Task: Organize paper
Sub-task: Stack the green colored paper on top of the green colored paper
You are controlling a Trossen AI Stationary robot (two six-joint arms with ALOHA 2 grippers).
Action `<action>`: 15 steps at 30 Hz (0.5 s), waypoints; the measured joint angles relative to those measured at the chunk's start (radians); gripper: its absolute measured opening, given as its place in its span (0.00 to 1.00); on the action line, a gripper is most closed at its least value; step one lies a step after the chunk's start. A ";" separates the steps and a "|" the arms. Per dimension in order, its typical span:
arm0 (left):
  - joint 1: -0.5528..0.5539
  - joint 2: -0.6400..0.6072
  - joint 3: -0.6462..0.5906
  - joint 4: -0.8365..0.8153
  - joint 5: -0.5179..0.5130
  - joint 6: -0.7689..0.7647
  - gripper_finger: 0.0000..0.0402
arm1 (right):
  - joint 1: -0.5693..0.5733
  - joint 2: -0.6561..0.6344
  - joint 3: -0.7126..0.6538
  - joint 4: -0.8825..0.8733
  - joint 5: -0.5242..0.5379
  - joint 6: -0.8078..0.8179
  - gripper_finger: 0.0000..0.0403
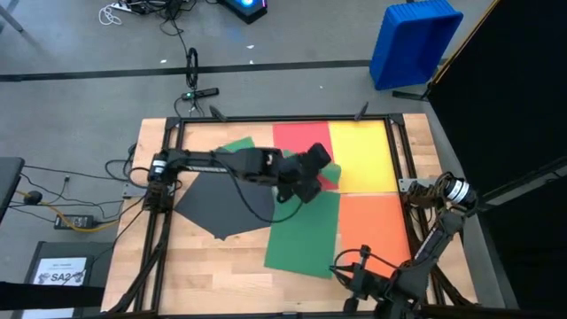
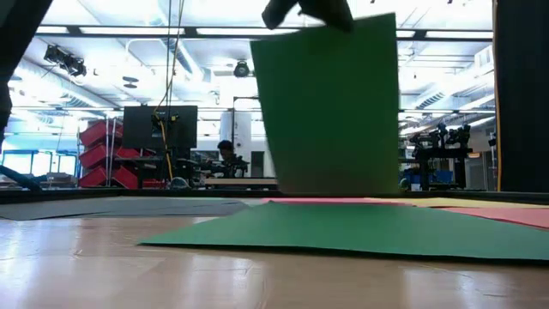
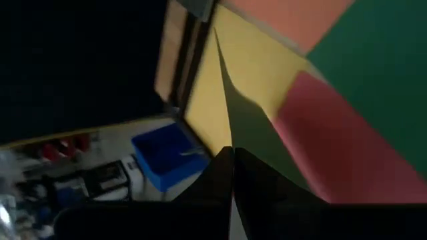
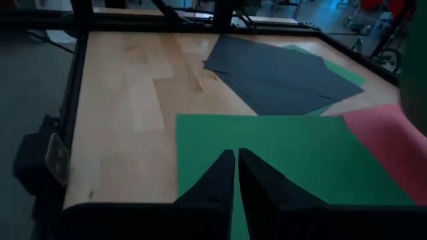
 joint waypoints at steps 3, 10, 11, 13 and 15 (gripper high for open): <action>-0.031 0.030 -0.001 -0.025 -0.039 -0.079 0.00 | 0.036 -0.009 0.000 -0.068 0.019 0.082 0.00; -0.122 0.034 0.000 -0.052 -0.185 -0.289 0.00 | 0.099 -0.012 0.000 -0.294 0.042 0.342 0.00; -0.135 0.034 0.000 -0.072 -0.226 -0.302 0.00 | 0.102 -0.012 0.000 -0.317 0.043 0.366 0.00; -0.159 0.034 -0.001 -0.106 -0.288 -0.339 0.00 | 0.109 -0.012 0.000 -0.339 0.044 0.393 0.00; -0.175 0.034 -0.001 -0.135 -0.313 -0.391 0.00 | 0.112 -0.012 0.000 -0.351 0.045 0.402 0.00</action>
